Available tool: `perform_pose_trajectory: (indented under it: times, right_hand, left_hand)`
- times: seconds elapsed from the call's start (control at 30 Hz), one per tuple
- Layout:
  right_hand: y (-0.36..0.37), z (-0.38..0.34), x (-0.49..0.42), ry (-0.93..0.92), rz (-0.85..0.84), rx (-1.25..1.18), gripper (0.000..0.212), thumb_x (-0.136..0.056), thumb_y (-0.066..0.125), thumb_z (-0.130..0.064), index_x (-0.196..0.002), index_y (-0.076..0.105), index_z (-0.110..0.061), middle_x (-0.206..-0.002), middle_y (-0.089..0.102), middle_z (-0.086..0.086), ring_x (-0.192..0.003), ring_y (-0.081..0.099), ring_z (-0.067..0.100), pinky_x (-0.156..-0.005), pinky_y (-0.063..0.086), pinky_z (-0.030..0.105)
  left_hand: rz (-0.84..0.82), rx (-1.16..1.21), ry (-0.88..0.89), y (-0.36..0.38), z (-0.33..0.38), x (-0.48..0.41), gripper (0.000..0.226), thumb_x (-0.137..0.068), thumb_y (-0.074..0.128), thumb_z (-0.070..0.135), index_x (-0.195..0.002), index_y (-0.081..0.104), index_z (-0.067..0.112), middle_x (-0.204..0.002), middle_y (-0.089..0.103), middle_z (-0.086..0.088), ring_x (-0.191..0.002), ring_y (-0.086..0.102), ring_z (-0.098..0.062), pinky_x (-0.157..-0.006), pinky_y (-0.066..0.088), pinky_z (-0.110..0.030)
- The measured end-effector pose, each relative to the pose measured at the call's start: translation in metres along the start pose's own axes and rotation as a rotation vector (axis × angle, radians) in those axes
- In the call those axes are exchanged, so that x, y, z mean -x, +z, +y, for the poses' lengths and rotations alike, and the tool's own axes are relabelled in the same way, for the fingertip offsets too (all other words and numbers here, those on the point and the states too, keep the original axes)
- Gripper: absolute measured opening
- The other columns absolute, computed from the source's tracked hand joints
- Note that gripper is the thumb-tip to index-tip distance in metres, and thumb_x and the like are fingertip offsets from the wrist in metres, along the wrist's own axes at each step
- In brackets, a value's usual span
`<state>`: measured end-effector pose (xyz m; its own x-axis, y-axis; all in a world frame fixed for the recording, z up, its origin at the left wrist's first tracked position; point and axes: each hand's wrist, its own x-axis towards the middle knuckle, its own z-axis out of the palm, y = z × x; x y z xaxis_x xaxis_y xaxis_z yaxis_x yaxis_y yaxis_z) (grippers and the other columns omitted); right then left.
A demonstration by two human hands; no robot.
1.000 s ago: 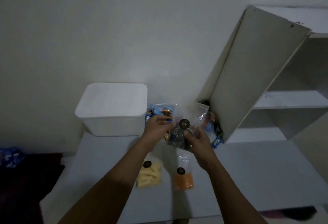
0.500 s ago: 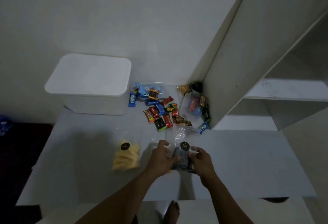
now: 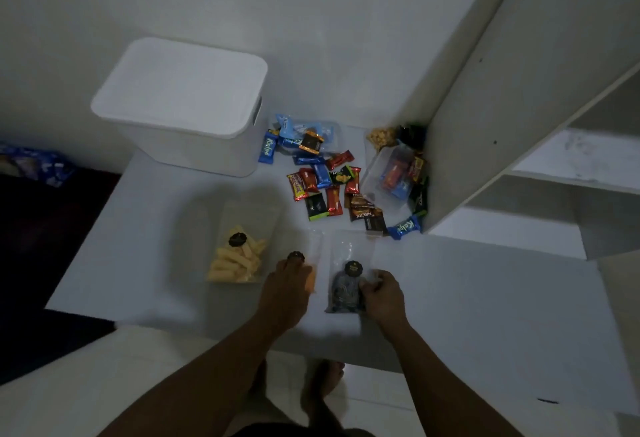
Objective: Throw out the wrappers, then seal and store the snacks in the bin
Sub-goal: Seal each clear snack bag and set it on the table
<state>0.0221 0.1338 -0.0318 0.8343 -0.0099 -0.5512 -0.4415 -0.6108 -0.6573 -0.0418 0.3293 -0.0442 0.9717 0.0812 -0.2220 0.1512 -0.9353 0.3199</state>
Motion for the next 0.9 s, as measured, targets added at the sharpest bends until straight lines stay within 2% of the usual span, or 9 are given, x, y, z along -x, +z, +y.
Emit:
perform_pose_trajectory:
  times: [0.1,0.23,0.3,0.37,0.43,0.5,0.63,0.8,0.9]
  right_hand:
    - [0.005,-0.004,-0.002,-0.024,-0.004,0.039,0.050,-0.093,0.068,-0.023,-0.135,0.051,-0.002,-0.119,0.065,0.016,-0.105,0.064,0.026,-0.084,0.046,0.022]
    - [0.014,-0.010,-0.007,0.009,0.012,-0.010,0.047,-0.090,0.072,-0.021,-0.130,0.053,-0.003,-0.113,0.066,0.016,-0.091,0.060,0.019,-0.081,0.048,0.025]
    - [0.016,-0.012,-0.008,0.012,0.003,-0.017,0.043,-0.089,0.072,-0.021,-0.125,0.055,-0.003,-0.110,0.066,0.015,-0.090,0.060,0.019,-0.075,0.049,0.021]
    - [0.017,-0.012,-0.008,0.011,-0.006,-0.022,0.043,-0.089,0.073,-0.021,-0.123,0.056,-0.003,-0.112,0.067,0.015,-0.093,0.063,0.021,-0.072,0.049,0.020]
    - [0.015,-0.011,-0.008,0.005,0.007,-0.028,0.051,-0.086,0.075,-0.025,-0.128,0.055,-0.003,-0.118,0.066,0.015,-0.103,0.064,0.026,-0.083,0.053,0.030]
    - [0.009,-0.013,-0.006,-0.008,0.022,-0.031,0.059,-0.085,0.076,-0.027,-0.133,0.052,-0.004,-0.124,0.063,0.016,-0.111,0.062,0.029,-0.092,0.052,0.036]
    - [-0.012,-0.024,-0.011,-0.068,0.056,-0.058,0.055,-0.088,0.073,-0.025,-0.134,0.051,-0.003,-0.129,0.060,0.017,-0.118,0.058,0.031,-0.093,0.046,0.031]
    - [-0.040,-0.059,-0.039,-0.168,0.120,-0.067,0.039,-0.091,0.069,-0.023,-0.123,0.059,-0.004,-0.114,0.068,0.014,-0.107,0.063,0.029,-0.082,0.041,0.024]
    - [-0.054,-0.088,-0.065,-0.186,0.148,-0.129,0.040,-0.091,0.068,-0.025,-0.125,0.057,-0.005,-0.107,0.069,0.012,-0.096,0.065,0.024,-0.078,0.046,0.025]
  left_hand:
    - [0.015,-0.066,-0.050,-0.001,-0.003,-0.007,0.035,-0.080,0.073,0.026,-0.111,0.059,0.021,-0.123,0.056,-0.006,-0.107,0.056,-0.025,-0.078,0.052,-0.035]
    - [0.033,-0.067,-0.093,-0.004,-0.004,-0.010,0.010,-0.081,0.065,0.011,-0.089,0.062,0.017,-0.112,0.059,-0.009,-0.098,0.058,-0.029,-0.076,0.049,-0.036]
    - [0.029,-0.043,-0.110,-0.005,-0.005,-0.011,0.010,-0.080,0.061,0.006,-0.084,0.061,0.015,-0.110,0.059,-0.010,-0.095,0.057,-0.031,-0.076,0.048,-0.039]
    - [0.026,-0.028,-0.132,-0.005,-0.005,-0.012,0.011,-0.082,0.058,0.008,-0.087,0.060,0.017,-0.116,0.057,-0.009,-0.100,0.054,-0.031,-0.079,0.047,-0.040]
    - [0.013,0.000,-0.151,-0.005,-0.004,-0.012,0.015,-0.083,0.056,0.010,-0.095,0.061,0.017,-0.123,0.055,-0.008,-0.107,0.052,-0.029,-0.084,0.047,-0.039]
    - [-0.006,-0.003,-0.144,-0.009,0.000,-0.012,0.028,-0.085,0.056,0.014,-0.112,0.062,0.016,-0.132,0.052,-0.009,-0.118,0.048,-0.029,-0.093,0.045,-0.039]
    - [-0.073,0.001,-0.128,-0.029,0.016,-0.022,0.057,-0.087,0.062,0.022,-0.142,0.047,0.018,-0.152,0.039,-0.008,-0.140,0.034,-0.027,-0.109,0.036,-0.042]
    - [-0.003,0.085,-0.072,-0.058,0.036,-0.061,0.060,-0.088,0.067,0.029,-0.142,0.045,0.019,-0.152,0.039,-0.006,-0.137,0.038,-0.024,-0.109,0.038,-0.039]
    - [0.066,0.121,-0.013,-0.077,0.045,-0.104,0.045,-0.086,0.068,0.028,-0.128,0.055,0.018,-0.134,0.054,-0.006,-0.122,0.050,-0.023,-0.099,0.044,-0.034]
